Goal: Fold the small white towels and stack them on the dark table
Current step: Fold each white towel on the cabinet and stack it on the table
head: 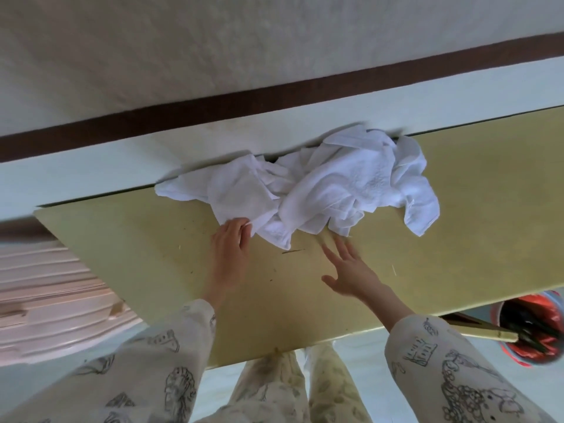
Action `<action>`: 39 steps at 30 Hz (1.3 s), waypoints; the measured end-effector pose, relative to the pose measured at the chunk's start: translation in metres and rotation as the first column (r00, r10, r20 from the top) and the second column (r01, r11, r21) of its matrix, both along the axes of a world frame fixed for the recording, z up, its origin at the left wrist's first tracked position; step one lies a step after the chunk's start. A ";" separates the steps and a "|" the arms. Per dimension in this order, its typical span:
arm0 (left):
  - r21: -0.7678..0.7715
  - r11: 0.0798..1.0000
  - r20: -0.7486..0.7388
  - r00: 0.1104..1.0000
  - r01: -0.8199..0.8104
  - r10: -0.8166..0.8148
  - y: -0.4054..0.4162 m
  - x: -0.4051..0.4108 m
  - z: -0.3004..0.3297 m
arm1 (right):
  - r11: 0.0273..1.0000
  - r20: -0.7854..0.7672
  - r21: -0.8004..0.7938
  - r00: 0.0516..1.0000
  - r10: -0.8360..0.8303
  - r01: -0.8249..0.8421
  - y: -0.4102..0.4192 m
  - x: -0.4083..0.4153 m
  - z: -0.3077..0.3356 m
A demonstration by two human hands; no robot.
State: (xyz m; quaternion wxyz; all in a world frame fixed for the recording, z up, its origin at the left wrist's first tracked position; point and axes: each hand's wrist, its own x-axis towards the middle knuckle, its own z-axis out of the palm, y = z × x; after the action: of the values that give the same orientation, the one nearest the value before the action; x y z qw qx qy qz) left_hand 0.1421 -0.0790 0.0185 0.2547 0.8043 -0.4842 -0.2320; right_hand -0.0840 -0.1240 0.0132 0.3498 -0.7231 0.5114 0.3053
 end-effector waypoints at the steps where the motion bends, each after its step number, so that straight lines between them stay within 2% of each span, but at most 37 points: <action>1: -0.039 0.999 -0.024 1.000 -0.001 0.000 0.003 -0.003 0.013 | 0.999 0.006 -0.016 0.999 -0.051 0.051 -0.003 0.007 0.009; 2: -0.069 0.998 -0.028 1.000 -0.001 -0.001 0.004 -0.004 0.027 | 0.990 0.047 -0.045 0.991 -0.129 0.131 -0.008 0.016 0.021; 4: -0.091 0.996 -0.042 0.999 0.024 -0.028 -0.001 -0.004 0.057 | 0.937 0.303 -0.127 0.912 -0.275 0.325 -0.014 0.035 0.047; 6: -0.104 0.989 -0.076 0.990 0.108 -0.116 -0.007 -0.004 0.088 | 0.888 0.594 -0.205 0.773 -0.222 0.412 -0.021 0.050 0.077; 8: -0.144 0.971 -0.082 0.976 0.191 -0.204 -0.011 -0.006 0.115 | 0.898 0.698 -0.252 0.710 -0.089 0.360 -0.026 0.060 0.103; 12: -0.185 0.954 -0.059 0.966 0.237 -0.251 -0.003 -0.013 0.141 | 0.925 0.709 -0.272 0.705 0.007 0.265 -0.029 0.057 0.141; 16: -0.051 0.984 0.010 0.985 0.171 -0.171 0.024 -0.013 0.136 | 0.939 0.757 -0.240 0.653 0.023 0.245 -0.022 0.027 0.170; 19: 0.022 0.997 0.088 0.994 0.070 -0.071 0.050 -0.020 0.130 | 0.945 0.733 -0.259 0.678 0.058 0.199 -0.014 -0.004 0.181; 22: 0.049 0.997 0.148 0.987 0.062 -0.068 0.068 -0.038 0.129 | 0.937 0.739 -0.256 0.673 0.031 0.239 -0.005 -0.036 0.183; 27: 0.043 0.999 0.203 0.979 -0.010 0.001 0.084 -0.061 0.131 | 0.891 0.744 -0.220 0.659 -0.110 0.397 -0.005 -0.078 0.188; 32: -0.040 0.995 0.088 0.991 -0.097 0.100 0.078 -0.069 0.152 | 0.807 0.735 -0.270 0.654 -0.179 0.524 -0.015 -0.093 0.185; 36: -0.133 0.973 -0.006 0.982 -0.187 0.188 0.073 -0.069 0.174 | 0.764 0.786 -0.264 0.591 -0.184 0.588 -0.015 -0.096 0.192; 39: -0.210 0.962 -0.027 0.985 -0.175 0.173 0.082 -0.072 0.185 | 0.760 0.809 -0.250 0.561 -0.177 0.600 -0.004 -0.103 0.197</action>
State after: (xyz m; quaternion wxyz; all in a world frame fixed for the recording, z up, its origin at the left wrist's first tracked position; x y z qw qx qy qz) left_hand 0.0705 0.0027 0.2040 0.3603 0.8109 -0.4327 -0.1592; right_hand -0.1875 -0.1283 0.2097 0.3872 -0.7084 0.5345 -0.2502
